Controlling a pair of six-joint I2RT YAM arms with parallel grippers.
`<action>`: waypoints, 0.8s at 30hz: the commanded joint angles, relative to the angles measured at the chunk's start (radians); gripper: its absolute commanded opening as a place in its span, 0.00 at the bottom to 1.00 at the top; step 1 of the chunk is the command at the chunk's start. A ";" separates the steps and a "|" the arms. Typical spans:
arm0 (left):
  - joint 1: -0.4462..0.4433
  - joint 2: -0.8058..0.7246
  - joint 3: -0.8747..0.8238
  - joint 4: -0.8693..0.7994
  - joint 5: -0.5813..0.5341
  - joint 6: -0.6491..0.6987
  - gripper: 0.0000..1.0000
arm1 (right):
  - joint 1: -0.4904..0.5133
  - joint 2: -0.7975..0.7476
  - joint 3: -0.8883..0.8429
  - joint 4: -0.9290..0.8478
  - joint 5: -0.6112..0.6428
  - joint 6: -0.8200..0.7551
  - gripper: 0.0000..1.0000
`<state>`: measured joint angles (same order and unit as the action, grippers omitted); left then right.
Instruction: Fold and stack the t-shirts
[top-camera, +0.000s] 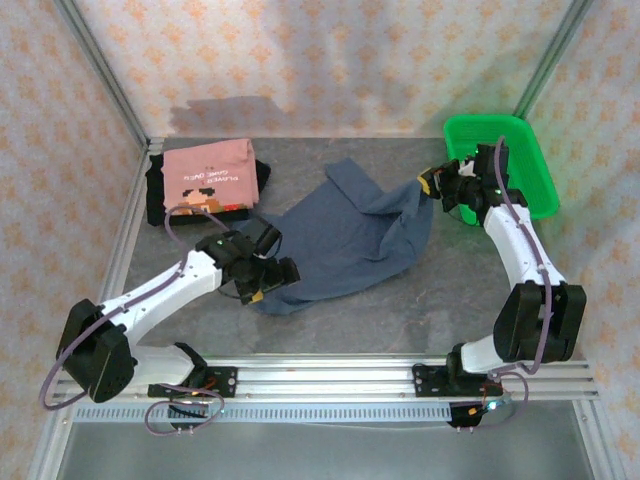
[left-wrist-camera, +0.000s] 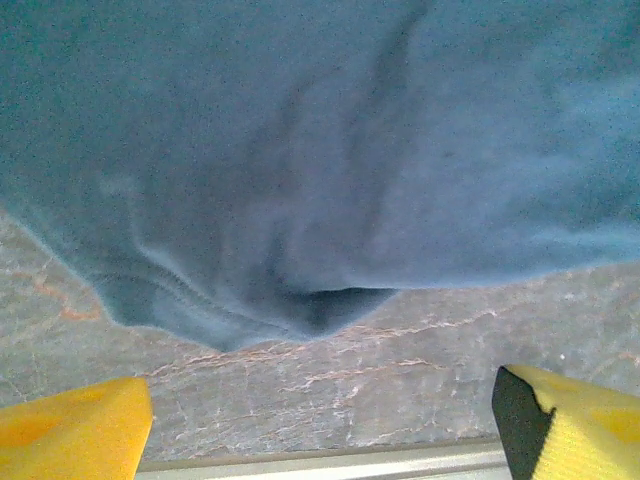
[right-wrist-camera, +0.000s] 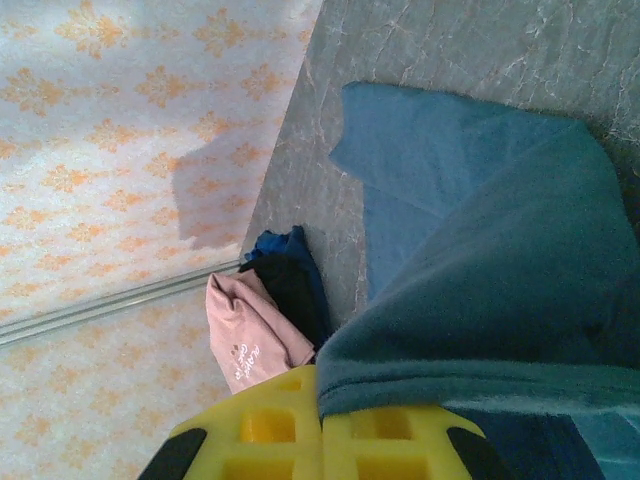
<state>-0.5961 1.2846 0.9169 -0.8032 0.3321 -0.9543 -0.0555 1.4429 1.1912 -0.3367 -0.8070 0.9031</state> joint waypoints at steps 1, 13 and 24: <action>-0.011 0.035 -0.028 0.056 -0.023 -0.089 0.89 | -0.001 0.003 0.029 -0.002 -0.022 -0.023 0.00; -0.027 0.401 0.063 0.130 -0.107 0.001 0.72 | -0.001 -0.006 -0.014 0.031 -0.030 -0.006 0.00; 0.017 0.330 0.320 -0.131 -0.383 0.185 0.00 | -0.002 -0.090 -0.026 -0.052 -0.042 -0.018 0.00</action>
<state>-0.6022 1.7302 1.1580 -0.7990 0.1181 -0.8425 -0.0555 1.4155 1.1698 -0.3508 -0.8314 0.9035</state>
